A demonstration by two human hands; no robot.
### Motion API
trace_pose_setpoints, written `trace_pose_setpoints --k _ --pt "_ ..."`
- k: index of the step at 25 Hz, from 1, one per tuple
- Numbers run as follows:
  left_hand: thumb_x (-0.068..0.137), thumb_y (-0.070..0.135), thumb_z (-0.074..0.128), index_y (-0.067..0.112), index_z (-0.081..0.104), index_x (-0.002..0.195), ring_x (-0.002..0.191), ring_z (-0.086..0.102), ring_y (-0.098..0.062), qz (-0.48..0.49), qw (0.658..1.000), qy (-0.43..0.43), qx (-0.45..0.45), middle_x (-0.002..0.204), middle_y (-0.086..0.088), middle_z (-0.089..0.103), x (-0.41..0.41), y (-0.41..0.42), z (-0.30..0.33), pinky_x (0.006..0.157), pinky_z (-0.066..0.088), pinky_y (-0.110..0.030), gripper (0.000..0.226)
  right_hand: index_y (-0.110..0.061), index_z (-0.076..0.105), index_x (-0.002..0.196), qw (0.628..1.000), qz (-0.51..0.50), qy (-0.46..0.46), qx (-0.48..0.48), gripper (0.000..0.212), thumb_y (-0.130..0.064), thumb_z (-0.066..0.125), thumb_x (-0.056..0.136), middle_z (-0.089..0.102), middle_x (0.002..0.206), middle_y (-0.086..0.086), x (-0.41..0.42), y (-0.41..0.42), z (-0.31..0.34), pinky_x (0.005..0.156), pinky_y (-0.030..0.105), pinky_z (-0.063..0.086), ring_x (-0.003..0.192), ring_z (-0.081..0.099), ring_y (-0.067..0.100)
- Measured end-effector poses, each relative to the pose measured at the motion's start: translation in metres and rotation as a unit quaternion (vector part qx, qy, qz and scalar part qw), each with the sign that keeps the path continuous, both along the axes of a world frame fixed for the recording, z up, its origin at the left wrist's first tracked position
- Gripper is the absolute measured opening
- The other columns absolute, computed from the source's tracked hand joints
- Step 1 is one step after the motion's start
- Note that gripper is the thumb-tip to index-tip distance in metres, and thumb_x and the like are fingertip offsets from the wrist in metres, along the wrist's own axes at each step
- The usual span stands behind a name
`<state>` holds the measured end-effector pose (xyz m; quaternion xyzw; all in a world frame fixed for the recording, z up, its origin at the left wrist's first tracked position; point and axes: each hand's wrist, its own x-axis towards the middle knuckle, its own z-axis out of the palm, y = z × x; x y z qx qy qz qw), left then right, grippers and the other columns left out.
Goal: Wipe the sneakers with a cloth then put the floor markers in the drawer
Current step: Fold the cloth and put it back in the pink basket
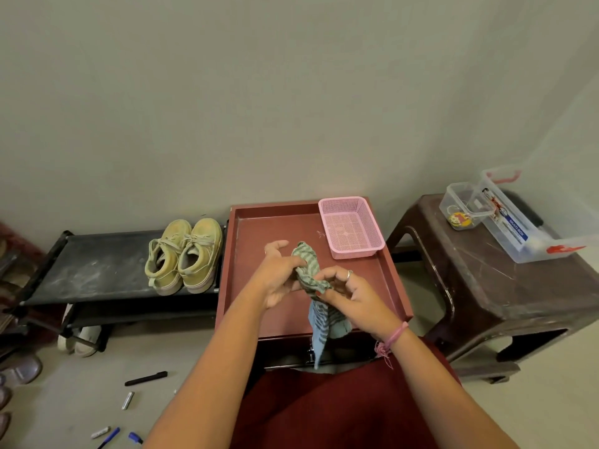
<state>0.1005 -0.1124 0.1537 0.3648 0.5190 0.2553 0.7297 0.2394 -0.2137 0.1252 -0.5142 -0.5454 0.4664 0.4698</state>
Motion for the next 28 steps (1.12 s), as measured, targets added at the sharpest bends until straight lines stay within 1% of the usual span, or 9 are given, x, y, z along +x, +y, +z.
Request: trace_pose_setpoints --k 3,6,10,14,17,22,24,26,28 --pt "0.09 -0.012 0.048 0.014 0.039 0.121 0.057 0.064 -0.016 0.012 0.999 -0.033 0.024 0.09 -0.017 0.063 -0.007 0.0 0.012 0.047 0.053 -0.026 0.041 -0.026 0.065 0.094 1.0 -0.019 0.015 0.002 0.032 0.003 0.064 0.082 0.064 0.098 -0.005 -0.007 -0.004 0.001 0.077 0.02 0.05 0.087 0.063 0.006" --pt "0.088 -0.012 0.054 0.008 0.047 0.114 0.06 0.066 -0.016 0.042 0.995 -0.073 0.043 0.088 -0.014 0.065 -0.008 -0.003 0.018 0.051 0.056 -0.026 0.033 -0.029 0.066 0.085 0.998 -0.042 0.029 0.024 0.027 -0.006 0.075 0.073 0.063 0.094 -0.007 -0.021 -0.007 0.003 0.071 0.024 0.052 0.078 0.064 0.008" --pt "0.085 -0.012 0.061 0.01 0.043 0.112 0.068 0.068 -0.02 0.008 0.994 -0.06 0.094 0.089 -0.011 0.069 -0.011 -0.01 0.022 0.056 0.056 -0.031 0.039 -0.014 0.069 0.095 0.999 -0.005 -0.001 0.049 0.025 -0.018 0.079 0.072 0.068 0.099 0.001 -0.012 -0.012 0.019 0.087 0.026 0.052 0.096 0.065 0.015" --pt "0.089 -0.009 0.057 0.013 0.044 0.103 0.062 0.067 -0.019 -0.136 0.972 -0.038 0.188 0.074 -0.005 0.072 -0.021 -0.015 0.032 0.059 0.055 -0.034 0.029 -0.021 0.059 0.119 0.989 -0.124 -0.034 0.073 0.037 -0.019 0.068 0.084 0.062 0.117 -0.005 0.019 0.014 0.051 0.095 0.031 0.048 0.11 0.057 0.009" --pt "0.091 -0.006 0.057 0.015 0.047 0.102 0.07 0.064 -0.022 -0.22 0.942 -0.013 0.252 0.08 -0.005 0.071 -0.027 -0.017 0.038 0.069 0.052 -0.038 0.026 -0.035 0.05 0.13 0.99 0.014 -0.132 0.037 0.049 -0.02 0.067 0.086 0.057 0.124 -0.011 0.035 0.029 0.069 0.096 0.026 0.046 0.112 0.056 0.007" --pt "0.091 -0.002 0.06 0.016 0.049 0.104 0.087 0.06 -0.028 -0.304 0.907 0.003 0.291 0.095 -0.015 0.068 -0.041 -0.019 0.043 0.086 0.048 -0.052 0.025 -0.024 0.069 0.101 0.974 0.114 -0.198 -0.005 0.027 -0.015 0.077 0.077 0.069 0.095 -0.003 0.051 0.032 0.085 0.082 0.031 0.053 0.079 0.063 0.012" --pt "0.092 -0.001 0.059 0.015 0.048 0.105 0.088 0.063 -0.026 -0.331 0.892 0.02 0.308 0.096 -0.016 0.07 -0.042 -0.019 0.044 0.087 0.05 -0.048 0.024 -0.022 0.068 0.099 0.967 0.145 -0.209 -0.021 0.027 -0.013 0.078 0.076 0.067 0.086 -0.011 0.051 0.029 0.089 0.076 0.024 0.05 0.072 0.057 0.008" --pt "0.092 0.0 0.059 0.017 0.049 0.106 0.088 0.065 -0.024 -0.357 0.87 0.051 0.337 0.099 -0.017 0.071 -0.041 -0.018 0.045 0.085 0.052 -0.045 0.024 -0.021 0.068 0.1 0.95 0.18 -0.254 -0.019 0.025 -0.011 0.075 0.078 0.065 0.091 -0.012 0.048 0.027 0.092 0.073 0.02 0.047 0.07 0.054 0.006" --pt "0.092 0.002 0.06 0.02 0.051 0.104 0.089 0.067 -0.014 -0.375 0.841 0.092 0.379 0.099 -0.007 0.072 -0.039 -0.016 0.046 0.086 0.054 -0.034 0.024 -0.021 0.069 0.099 0.937 0.188 -0.293 -0.018 0.023 -0.007 0.07 0.08 0.065 0.09 -0.011 0.045 0.026 0.094 0.069 0.018 0.044 0.067 0.051 0.007"
